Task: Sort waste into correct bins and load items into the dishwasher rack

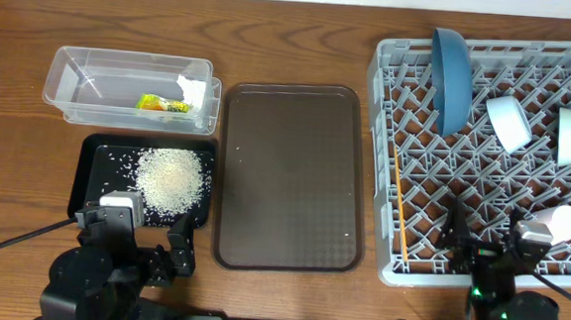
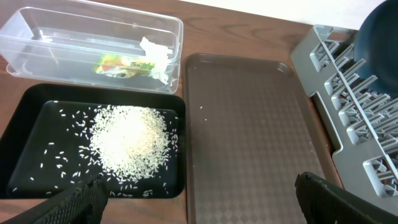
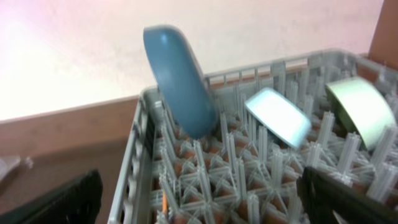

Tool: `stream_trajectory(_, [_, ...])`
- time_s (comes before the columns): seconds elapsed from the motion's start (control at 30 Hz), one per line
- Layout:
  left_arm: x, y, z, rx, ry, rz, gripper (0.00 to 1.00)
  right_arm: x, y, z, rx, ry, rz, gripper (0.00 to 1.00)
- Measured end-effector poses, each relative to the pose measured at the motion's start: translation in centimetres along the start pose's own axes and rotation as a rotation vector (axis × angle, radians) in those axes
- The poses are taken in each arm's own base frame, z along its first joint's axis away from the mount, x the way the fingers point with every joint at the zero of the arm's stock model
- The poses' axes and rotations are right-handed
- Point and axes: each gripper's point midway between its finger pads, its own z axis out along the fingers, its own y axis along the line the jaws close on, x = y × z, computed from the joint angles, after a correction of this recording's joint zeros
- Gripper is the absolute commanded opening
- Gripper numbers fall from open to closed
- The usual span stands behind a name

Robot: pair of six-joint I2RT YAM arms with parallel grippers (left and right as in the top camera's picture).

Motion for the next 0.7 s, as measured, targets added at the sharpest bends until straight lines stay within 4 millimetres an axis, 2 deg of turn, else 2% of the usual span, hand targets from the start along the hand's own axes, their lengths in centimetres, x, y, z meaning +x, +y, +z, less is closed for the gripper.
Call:
stream_trajectory(0.1, [0.0, 0.0, 0.0, 0.0, 0.0, 0.0, 0.98, 0.0, 0.1, 1.1, -0.017, -0.072, 0.004, 0.99])
stream_trajectory(0.23, [0.0, 0.0, 0.0, 0.0, 0.0, 0.0, 0.98, 1.1, -0.1, 2.4, -0.031, -0.138, 0.008, 0.99])
stream_trajectory(0.4, [0.0, 0.0, 0.0, 0.0, 0.0, 0.0, 0.98, 5.4, -0.4, 3.5, -0.039, -0.039, -0.032, 0.99])
stream_trajectory(0.7, [0.0, 0.0, 0.0, 0.0, 0.0, 0.0, 0.98, 5.7, 0.8, 3.4, -0.102, -0.028, -0.135, 0.99])
